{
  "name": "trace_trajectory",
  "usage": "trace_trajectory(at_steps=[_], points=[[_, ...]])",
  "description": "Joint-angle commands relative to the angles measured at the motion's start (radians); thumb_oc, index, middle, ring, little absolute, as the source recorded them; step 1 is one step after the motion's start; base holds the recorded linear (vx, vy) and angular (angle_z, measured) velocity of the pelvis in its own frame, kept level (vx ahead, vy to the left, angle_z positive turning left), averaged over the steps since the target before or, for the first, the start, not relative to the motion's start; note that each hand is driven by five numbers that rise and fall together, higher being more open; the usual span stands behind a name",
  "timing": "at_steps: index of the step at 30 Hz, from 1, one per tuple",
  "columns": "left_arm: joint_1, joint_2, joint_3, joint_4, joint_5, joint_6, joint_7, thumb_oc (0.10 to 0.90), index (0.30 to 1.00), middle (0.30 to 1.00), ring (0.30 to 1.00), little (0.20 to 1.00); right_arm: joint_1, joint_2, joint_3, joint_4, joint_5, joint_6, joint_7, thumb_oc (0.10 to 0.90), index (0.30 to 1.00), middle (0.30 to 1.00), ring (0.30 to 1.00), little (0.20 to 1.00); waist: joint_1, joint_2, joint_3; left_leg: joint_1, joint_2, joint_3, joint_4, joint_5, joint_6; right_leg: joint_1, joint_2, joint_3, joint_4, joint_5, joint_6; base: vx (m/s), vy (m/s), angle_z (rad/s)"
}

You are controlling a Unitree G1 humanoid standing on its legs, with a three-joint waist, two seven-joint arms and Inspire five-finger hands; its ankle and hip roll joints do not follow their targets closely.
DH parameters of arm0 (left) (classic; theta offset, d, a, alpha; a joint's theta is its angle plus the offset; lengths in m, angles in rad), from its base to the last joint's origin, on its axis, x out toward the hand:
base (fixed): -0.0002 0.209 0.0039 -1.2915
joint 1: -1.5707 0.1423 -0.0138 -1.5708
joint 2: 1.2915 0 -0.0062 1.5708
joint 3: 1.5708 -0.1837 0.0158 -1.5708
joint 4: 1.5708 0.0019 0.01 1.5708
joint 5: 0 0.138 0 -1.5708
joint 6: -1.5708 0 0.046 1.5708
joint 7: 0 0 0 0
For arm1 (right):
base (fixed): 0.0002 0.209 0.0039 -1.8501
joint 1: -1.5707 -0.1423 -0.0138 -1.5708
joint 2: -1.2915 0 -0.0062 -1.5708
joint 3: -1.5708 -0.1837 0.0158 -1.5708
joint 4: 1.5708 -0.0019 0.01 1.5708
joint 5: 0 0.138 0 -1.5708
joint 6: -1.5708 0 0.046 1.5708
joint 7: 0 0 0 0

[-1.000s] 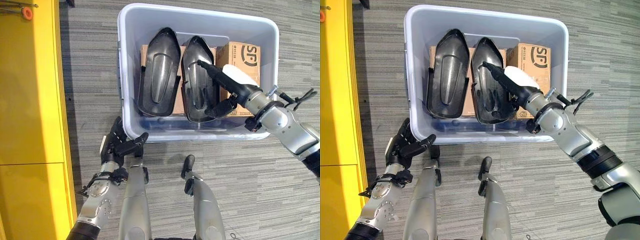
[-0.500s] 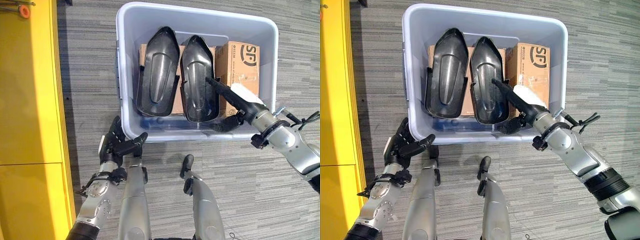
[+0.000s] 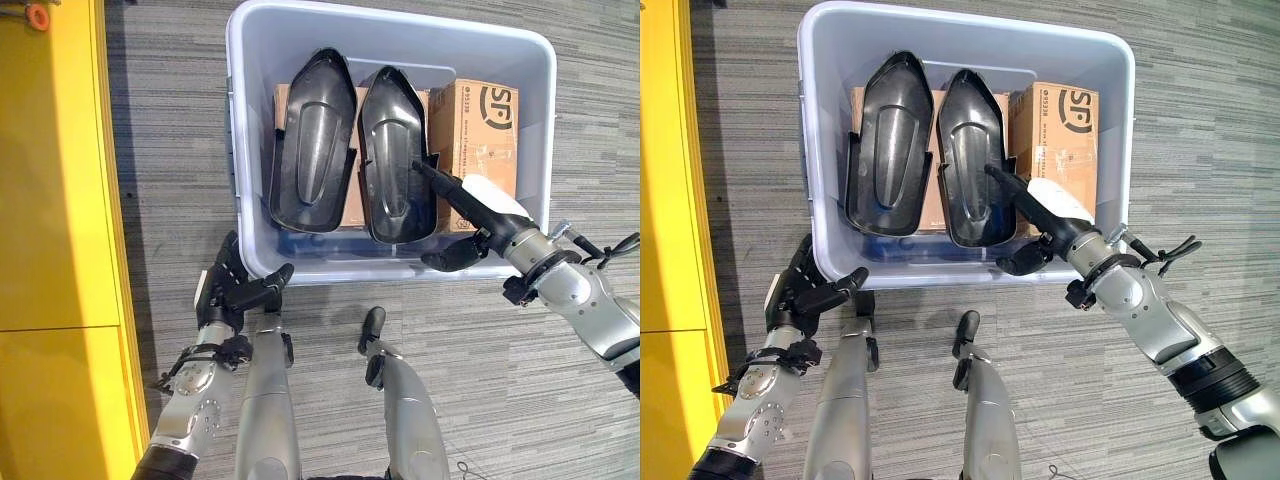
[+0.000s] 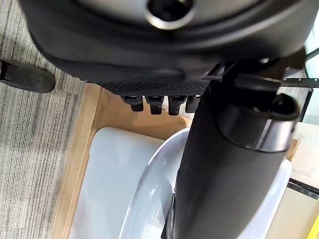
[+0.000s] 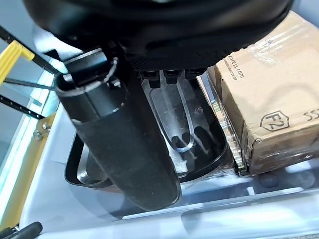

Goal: Move parts from the plastic box to the shelf.

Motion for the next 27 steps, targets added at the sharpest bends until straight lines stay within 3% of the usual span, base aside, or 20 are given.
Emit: trace_trajectory(at_steps=[1, 17, 27], points=[[0.064, -0.017, 0.015, -0.074, 0.056, -0.018, 0.02, 0.9, 1.0, 1.0, 1.0, 1.0, -0.066, -0.043, -0.088, -0.059, -0.068, -0.052, -0.065, 0.9, 1.0, 1.0, 1.0, 1.0, 0.013, -0.001, -0.01, 0.004, 0.033, -0.072, 0.035, -0.062, -0.036, 0.065, 0.015, 0.033, 0.052, -0.093, 0.011, 0.0, 0.0, 0.0], [0.065, -0.023, 0.014, -0.08, 0.071, -0.019, 0.041, 0.9, 1.0, 1.0, 1.0, 1.0, -0.106, -0.002, -0.078, -0.051, -0.259, -0.034, -0.127, 0.9, 1.0, 1.0, 1.0, 1.0, 0.017, 0.006, -0.01, -0.023, 0.024, -0.079, 0.051, -0.071, -0.028, 0.039, 0.013, 0.032, 0.071, -0.098, 0.008, 0.0, 0.0, 0.0], [0.057, -0.029, 0.007, -0.082, 0.074, -0.022, 0.05, 0.9, 1.0, 1.0, 1.0, 1.0, -0.115, 0.045, -0.052, -0.027, -0.293, -0.021, -0.125, 0.9, 1.0, 1.0, 1.0, 1.0, 0.019, 0.02, -0.01, -0.039, 0.018, -0.081, 0.058, -0.073, -0.026, 0.021, 0.008, 0.031, 0.085, -0.103, 0.005, 0.0, 0.0, 0.0]])
